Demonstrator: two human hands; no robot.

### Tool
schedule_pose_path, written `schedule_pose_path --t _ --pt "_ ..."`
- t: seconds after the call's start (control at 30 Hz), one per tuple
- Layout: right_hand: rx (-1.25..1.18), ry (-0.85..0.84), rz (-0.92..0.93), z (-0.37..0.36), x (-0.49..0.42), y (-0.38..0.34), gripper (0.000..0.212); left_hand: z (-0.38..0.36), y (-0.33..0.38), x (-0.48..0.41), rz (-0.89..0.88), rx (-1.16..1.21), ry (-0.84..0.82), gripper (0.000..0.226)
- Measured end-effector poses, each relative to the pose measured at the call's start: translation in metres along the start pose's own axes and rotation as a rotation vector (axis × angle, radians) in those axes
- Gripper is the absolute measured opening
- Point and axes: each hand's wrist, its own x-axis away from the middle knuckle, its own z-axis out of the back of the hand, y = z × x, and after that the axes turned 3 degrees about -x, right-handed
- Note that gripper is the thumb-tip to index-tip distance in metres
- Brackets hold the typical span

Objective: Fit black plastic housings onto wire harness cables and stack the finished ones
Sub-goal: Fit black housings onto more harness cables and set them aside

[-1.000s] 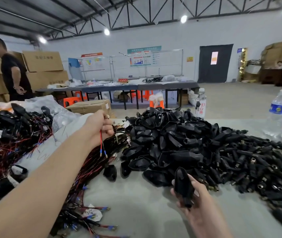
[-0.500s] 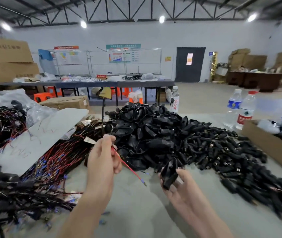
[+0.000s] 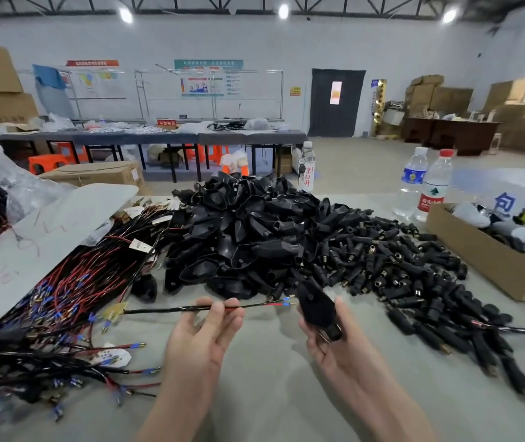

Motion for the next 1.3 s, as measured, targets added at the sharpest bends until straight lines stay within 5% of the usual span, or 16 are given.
schedule_pose_path --t 0.5,1.3 --pt "-0.02 -0.223 -0.109 -0.008 0.006 0.005 0.038 0.001 -0.009 -0.003 -0.067 -0.13 -0.097 0.012" --pt "-0.029 -0.234 -0.152 -0.008 0.012 0.012 0.035 0.007 -0.013 -0.004 -0.07 -0.227 -0.109 0.006"
